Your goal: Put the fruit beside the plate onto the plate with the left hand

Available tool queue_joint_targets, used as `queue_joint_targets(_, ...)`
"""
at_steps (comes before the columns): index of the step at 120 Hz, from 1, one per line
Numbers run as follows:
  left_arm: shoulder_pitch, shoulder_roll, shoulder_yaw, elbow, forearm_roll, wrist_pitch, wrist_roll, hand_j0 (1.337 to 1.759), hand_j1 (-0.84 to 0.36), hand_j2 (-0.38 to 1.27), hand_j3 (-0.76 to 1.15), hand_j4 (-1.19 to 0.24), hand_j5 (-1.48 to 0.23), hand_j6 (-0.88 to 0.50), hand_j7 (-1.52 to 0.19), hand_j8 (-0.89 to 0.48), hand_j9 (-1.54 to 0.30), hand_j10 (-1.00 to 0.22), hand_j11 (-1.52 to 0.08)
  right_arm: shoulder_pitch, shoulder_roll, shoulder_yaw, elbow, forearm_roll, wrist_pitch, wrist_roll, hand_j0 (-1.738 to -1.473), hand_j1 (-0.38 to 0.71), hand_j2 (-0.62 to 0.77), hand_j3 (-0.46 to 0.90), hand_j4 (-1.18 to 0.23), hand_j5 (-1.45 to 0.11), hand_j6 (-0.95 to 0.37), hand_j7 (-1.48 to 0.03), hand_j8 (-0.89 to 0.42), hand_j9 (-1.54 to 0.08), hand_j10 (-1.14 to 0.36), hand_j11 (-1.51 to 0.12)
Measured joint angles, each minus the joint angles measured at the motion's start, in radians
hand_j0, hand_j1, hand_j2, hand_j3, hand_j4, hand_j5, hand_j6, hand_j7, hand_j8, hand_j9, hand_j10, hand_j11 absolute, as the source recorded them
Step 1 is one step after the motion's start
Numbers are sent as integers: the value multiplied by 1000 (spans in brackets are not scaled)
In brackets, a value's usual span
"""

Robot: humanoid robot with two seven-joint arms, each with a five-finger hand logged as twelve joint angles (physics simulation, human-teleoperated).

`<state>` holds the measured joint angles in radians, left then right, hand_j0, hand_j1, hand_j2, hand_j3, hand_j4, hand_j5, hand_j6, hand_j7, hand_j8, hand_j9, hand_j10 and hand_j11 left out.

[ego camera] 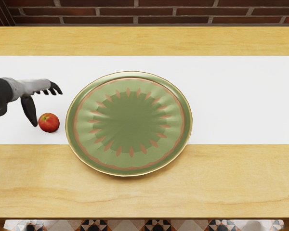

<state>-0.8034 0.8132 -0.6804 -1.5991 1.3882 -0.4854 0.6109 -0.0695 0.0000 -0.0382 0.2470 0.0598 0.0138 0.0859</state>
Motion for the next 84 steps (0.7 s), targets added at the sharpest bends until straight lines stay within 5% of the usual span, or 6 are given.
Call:
queue_joint_targets(28,85,-1,35,-63,93,85,0,1658,36,56,0,-268,-343,-269,-343,-269,-342,-268,-342,1,0,2,0,0,0,0,-1658,-305,-7,0,-36,-47,-36,-47,-36,-47,-36,-47)
queue_joint_targets(84,94,-20,154,-57,202,221,0,1658,5,62,0,-295,-377,-297,-377,-296,-377,-295,-377,0,0,3,0,0,0,0,-1658,-305,-7,0,-36,-47,-36,-47,-36,-47,-36,-47)
